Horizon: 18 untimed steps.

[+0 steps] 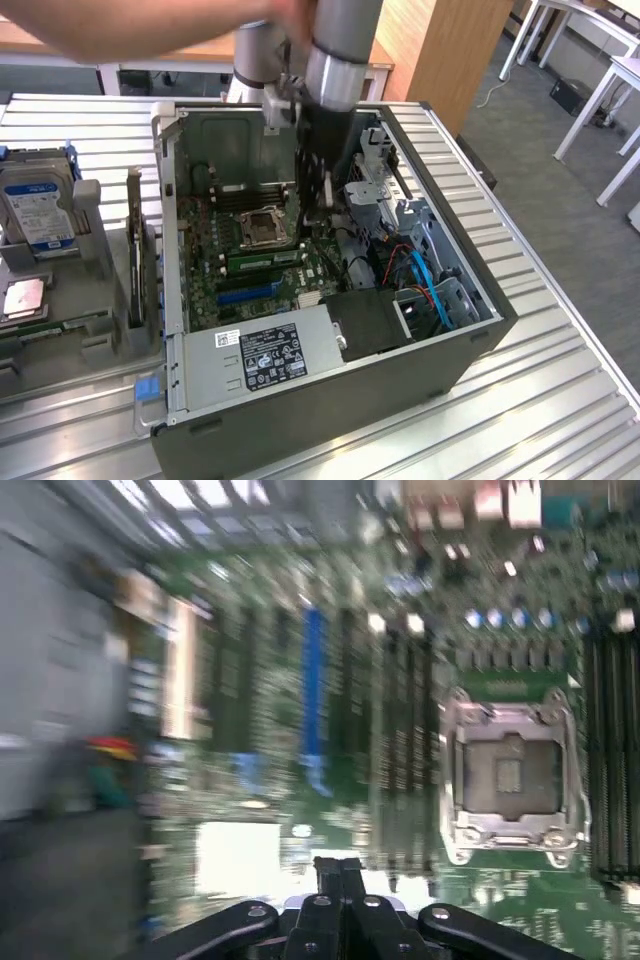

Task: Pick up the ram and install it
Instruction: 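Press down the ram until it locks into place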

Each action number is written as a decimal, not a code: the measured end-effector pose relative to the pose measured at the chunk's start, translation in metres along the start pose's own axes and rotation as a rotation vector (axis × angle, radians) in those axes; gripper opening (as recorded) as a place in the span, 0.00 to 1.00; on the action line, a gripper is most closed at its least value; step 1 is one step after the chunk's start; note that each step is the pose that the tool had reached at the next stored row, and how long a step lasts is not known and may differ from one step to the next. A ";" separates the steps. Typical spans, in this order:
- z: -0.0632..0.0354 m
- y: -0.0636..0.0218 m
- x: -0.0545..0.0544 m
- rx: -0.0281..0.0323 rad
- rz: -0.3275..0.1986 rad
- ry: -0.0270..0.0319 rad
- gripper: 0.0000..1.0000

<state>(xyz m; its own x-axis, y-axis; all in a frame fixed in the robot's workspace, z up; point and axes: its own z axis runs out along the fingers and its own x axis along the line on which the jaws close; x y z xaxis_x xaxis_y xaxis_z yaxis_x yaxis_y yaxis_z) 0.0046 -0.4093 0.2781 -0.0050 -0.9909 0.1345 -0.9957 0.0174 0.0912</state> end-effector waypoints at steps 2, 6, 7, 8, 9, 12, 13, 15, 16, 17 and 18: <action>-0.0105 0.0001 -0.002 -0.0077 0.001 0.0249 0.10; -0.0127 -0.0002 -0.003 -0.0091 0.002 0.0297 0.10; -0.0120 -0.0004 -0.003 -0.0086 0.001 0.0280 0.10; -0.0111 -0.0007 -0.004 -0.0078 0.001 0.0256 0.10; -0.0100 -0.0010 -0.005 -0.0070 0.001 0.0229 0.10; -0.0086 -0.0015 -0.006 -0.0059 0.001 0.0195 0.10; -0.0086 -0.0015 -0.006 -0.0059 0.001 0.0194 0.10; -0.0079 -0.0017 -0.007 -0.0052 0.001 0.0170 0.10; -0.0059 -0.0023 -0.009 -0.0035 0.001 0.0118 0.10; -0.0025 -0.0035 -0.012 -0.0009 0.000 0.0032 0.10; 0.0023 -0.0051 -0.016 0.0028 0.000 -0.0088 0.10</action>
<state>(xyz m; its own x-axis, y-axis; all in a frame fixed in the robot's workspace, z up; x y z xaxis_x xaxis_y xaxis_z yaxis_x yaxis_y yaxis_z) 0.0095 -0.3938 0.2731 -0.0054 -0.9920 0.1258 -0.9959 0.0167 0.0885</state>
